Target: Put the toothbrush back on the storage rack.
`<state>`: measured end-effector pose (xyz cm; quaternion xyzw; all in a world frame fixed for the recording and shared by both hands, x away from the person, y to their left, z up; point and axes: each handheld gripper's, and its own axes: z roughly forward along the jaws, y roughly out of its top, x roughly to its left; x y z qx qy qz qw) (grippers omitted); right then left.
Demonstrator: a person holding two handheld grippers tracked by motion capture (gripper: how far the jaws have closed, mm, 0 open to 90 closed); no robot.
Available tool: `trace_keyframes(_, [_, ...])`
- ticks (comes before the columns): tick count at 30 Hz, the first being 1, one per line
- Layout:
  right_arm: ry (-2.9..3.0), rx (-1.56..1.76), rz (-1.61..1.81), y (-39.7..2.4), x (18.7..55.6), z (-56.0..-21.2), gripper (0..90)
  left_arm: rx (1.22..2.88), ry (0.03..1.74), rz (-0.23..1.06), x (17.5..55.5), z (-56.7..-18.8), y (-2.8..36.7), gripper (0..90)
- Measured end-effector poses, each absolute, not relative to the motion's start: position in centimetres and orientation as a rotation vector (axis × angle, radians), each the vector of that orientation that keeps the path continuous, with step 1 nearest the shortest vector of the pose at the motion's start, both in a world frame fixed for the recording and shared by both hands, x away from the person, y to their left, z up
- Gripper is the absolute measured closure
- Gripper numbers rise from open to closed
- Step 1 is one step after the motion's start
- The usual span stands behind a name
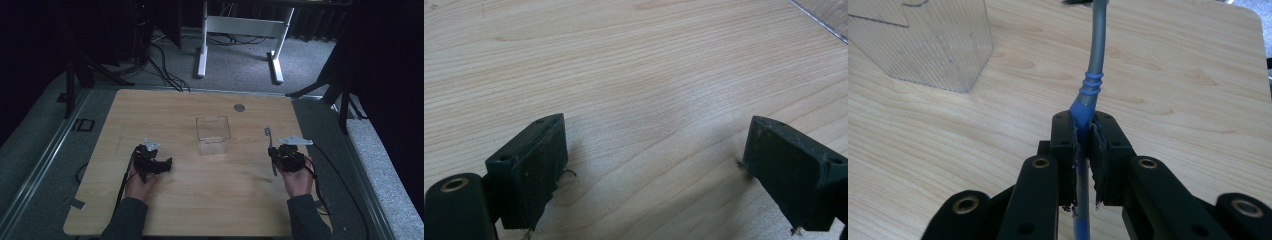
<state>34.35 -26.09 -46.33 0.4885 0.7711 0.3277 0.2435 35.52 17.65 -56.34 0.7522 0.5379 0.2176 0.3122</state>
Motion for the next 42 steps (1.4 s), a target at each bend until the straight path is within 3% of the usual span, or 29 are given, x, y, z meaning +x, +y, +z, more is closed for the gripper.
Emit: trace_keyframes(42, [2.065,1.283,0.998,-24.4,35.6,-44.8,81.1,1.984,1.419,0.575,35.5,-56.3,17.7,10.8])
